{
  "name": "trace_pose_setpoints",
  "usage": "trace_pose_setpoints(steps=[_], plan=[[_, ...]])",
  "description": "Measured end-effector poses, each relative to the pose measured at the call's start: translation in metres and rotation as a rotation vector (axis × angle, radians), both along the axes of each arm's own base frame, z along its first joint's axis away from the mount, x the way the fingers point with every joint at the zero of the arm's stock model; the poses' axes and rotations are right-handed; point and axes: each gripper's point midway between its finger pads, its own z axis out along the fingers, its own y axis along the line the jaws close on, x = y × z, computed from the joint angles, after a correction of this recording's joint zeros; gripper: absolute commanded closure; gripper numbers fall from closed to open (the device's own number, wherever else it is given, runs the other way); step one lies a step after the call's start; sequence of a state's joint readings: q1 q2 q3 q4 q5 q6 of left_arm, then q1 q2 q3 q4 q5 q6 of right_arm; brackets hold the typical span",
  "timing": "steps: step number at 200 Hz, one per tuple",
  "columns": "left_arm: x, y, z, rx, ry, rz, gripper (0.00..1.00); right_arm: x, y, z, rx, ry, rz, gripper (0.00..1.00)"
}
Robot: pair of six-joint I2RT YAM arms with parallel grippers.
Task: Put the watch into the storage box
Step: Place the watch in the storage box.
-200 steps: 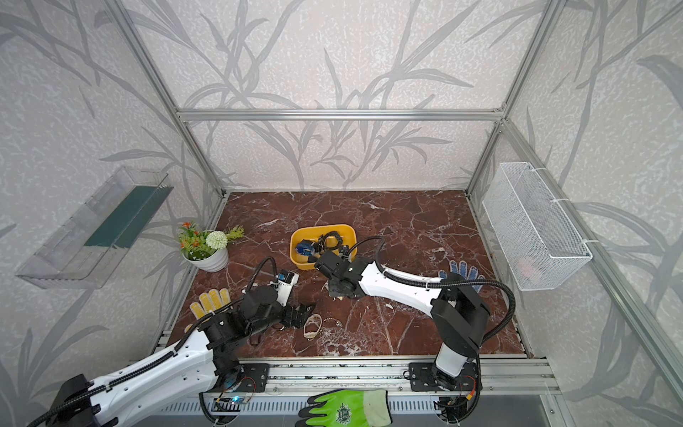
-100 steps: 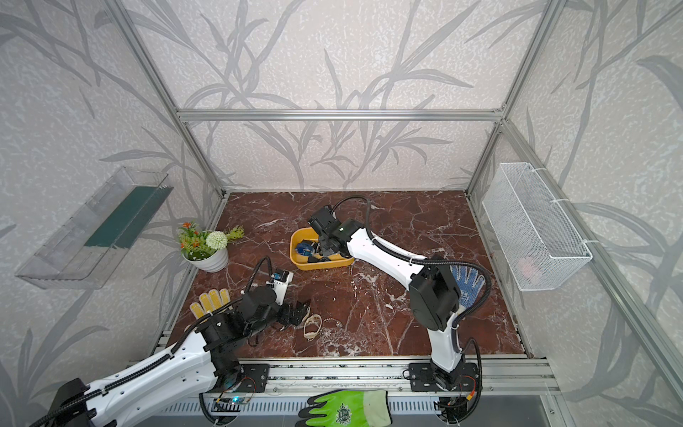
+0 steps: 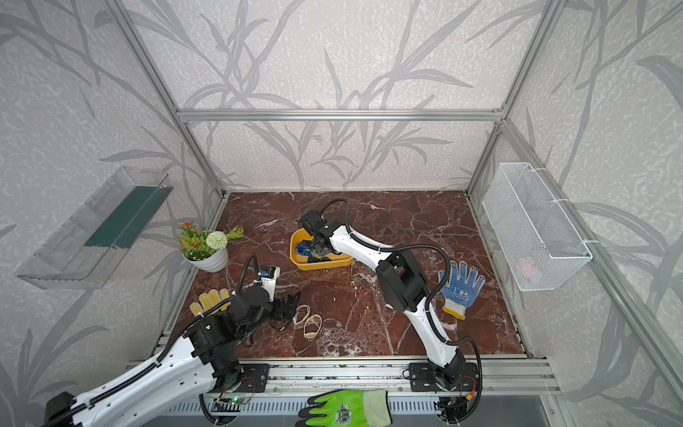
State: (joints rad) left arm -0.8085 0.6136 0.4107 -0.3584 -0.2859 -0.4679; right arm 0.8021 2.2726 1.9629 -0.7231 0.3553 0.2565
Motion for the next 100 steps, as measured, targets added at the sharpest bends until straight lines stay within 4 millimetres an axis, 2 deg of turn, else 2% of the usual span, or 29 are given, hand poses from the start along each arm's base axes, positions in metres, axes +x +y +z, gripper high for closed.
trace_pose_setpoints(steps=[10,24,48,79,100], plan=[[0.0,0.003,0.003,-0.01,-0.01,0.016,0.01,0.001,-0.001,-0.001,0.0,0.003,-0.003,1.0],[-0.001,0.008,0.007,-0.025,-0.022,0.038,0.01,0.001,-0.001,-0.003,0.002,0.008,-0.003,0.94],[-0.002,0.014,0.012,-0.044,-0.035,0.068,0.01,0.002,-0.002,-0.006,0.008,0.017,-0.007,0.71],[-0.004,0.02,0.007,-0.03,-0.017,0.094,0.01,0.003,-0.003,-0.011,0.026,0.039,-0.012,0.53],[-0.004,0.023,0.003,-0.016,-0.006,0.11,0.01,0.007,-0.005,-0.01,0.038,0.044,-0.021,0.5]])
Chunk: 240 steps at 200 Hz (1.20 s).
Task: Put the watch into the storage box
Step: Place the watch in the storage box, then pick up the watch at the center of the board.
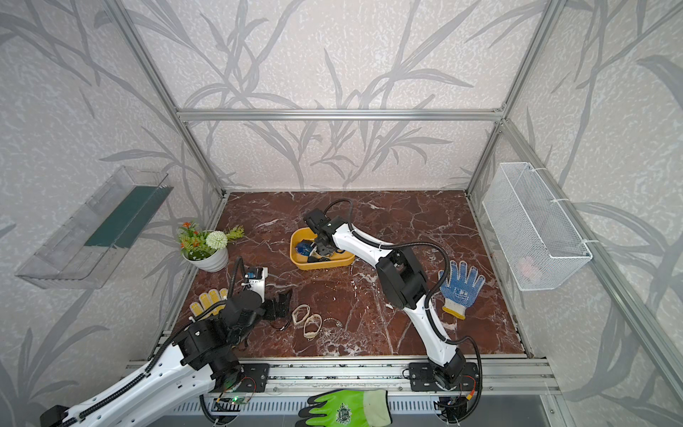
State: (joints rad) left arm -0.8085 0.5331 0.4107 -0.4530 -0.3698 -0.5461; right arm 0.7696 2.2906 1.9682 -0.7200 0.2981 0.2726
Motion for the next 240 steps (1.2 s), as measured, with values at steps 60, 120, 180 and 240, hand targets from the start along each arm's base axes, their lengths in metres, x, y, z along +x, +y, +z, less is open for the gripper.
trace_pose_setpoints(steps=[60,120,180,240], plan=[[-0.005,0.017,-0.013,0.057,0.1,0.099,0.05,-0.015,-0.007,0.079,0.149,-0.089,0.025,0.2],[-0.024,0.029,-0.034,0.036,0.24,0.18,0.12,-0.125,-0.024,0.181,0.512,-0.206,0.275,0.05],[-0.037,0.024,-0.054,-0.005,0.336,0.177,0.29,-0.259,-0.012,0.07,0.447,0.075,0.584,0.05],[-0.046,0.024,-0.08,0.072,0.451,0.178,0.31,-0.285,-0.001,0.063,0.514,0.072,0.637,0.05]])
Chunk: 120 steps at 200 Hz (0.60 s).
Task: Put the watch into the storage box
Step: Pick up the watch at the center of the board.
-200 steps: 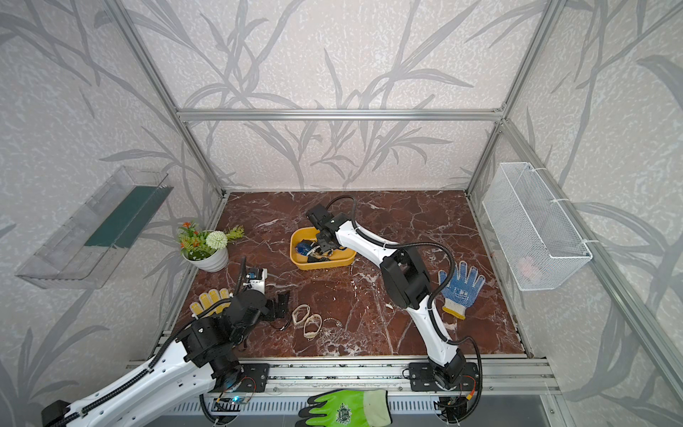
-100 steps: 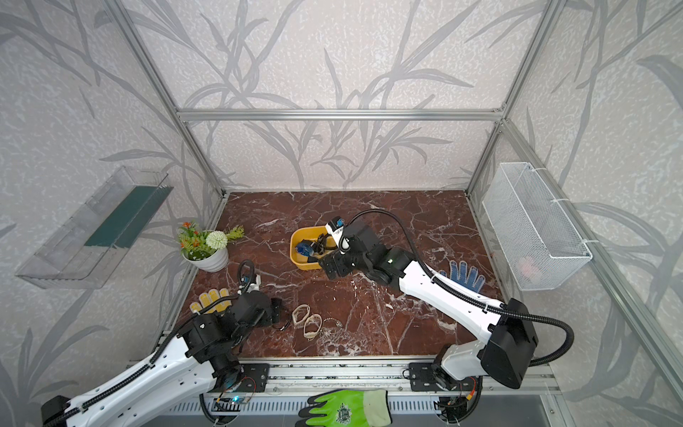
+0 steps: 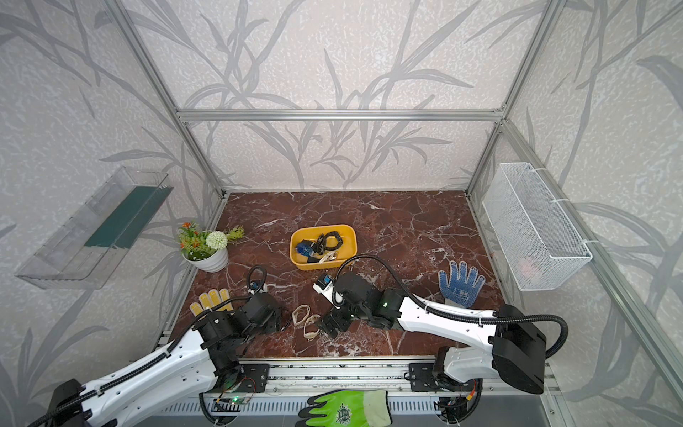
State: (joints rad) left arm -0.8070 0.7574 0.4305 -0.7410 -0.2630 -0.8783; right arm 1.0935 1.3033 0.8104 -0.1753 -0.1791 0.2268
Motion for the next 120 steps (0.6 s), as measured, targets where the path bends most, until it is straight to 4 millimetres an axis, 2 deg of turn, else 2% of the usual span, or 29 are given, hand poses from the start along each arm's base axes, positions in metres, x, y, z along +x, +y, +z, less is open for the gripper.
trace_pose_setpoints(steps=[77,120], plan=[[0.008,-0.008,-0.019,0.009,0.052,0.01,0.39,0.011,0.015,0.002,0.055,-0.013,-0.061,0.05],[0.015,-0.007,-0.023,-0.009,0.07,0.038,0.51,0.013,0.019,-0.004,0.053,-0.004,-0.07,0.05]])
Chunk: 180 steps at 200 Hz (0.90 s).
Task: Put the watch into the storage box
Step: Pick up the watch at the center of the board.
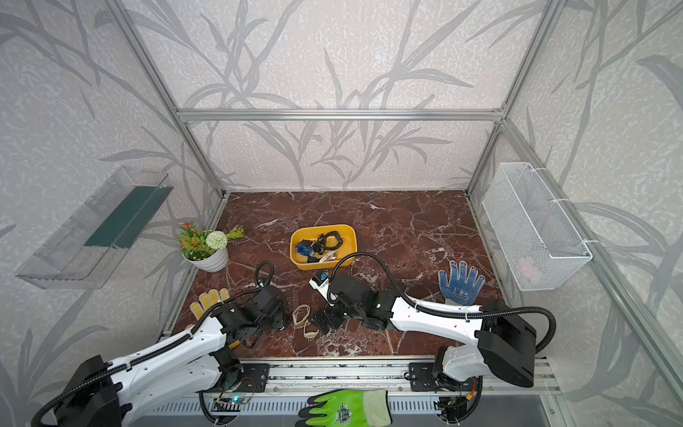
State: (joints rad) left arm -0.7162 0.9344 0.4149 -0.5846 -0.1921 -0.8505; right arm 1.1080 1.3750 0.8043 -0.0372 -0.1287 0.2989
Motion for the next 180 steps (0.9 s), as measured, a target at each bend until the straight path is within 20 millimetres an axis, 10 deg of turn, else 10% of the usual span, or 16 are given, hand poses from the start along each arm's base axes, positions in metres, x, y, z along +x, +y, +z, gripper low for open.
trace_pose_setpoints(steps=[128,180], plan=[[0.018,-0.005,-0.017,0.035,0.071,-0.003,0.8,0.005,0.002,-0.005,0.003,0.001,-0.027,0.05],[0.037,-0.018,0.015,0.008,0.026,-0.044,0.79,0.008,-0.002,-0.008,-0.011,-0.008,-0.052,0.05]])
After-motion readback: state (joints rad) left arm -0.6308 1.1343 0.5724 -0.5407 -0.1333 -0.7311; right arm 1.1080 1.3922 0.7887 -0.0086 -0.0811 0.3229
